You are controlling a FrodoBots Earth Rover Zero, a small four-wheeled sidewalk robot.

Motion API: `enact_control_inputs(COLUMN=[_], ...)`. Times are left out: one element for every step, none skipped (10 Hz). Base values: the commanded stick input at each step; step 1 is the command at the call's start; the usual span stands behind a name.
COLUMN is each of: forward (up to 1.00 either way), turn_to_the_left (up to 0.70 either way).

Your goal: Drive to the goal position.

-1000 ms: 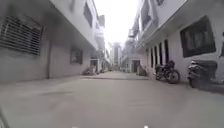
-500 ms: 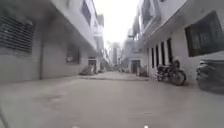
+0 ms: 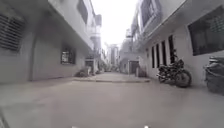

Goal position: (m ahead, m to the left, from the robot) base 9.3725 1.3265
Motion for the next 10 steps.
enact_control_inputs(forward=[1.0,1.0,1.0,1.0,1.0,1.0,1.0,1.0,1.0,1.0], turn_to_the_left=[0.02,0.02,0.02,0.02,0.02,0.02,0.02,0.02,-0.38,-0.33])
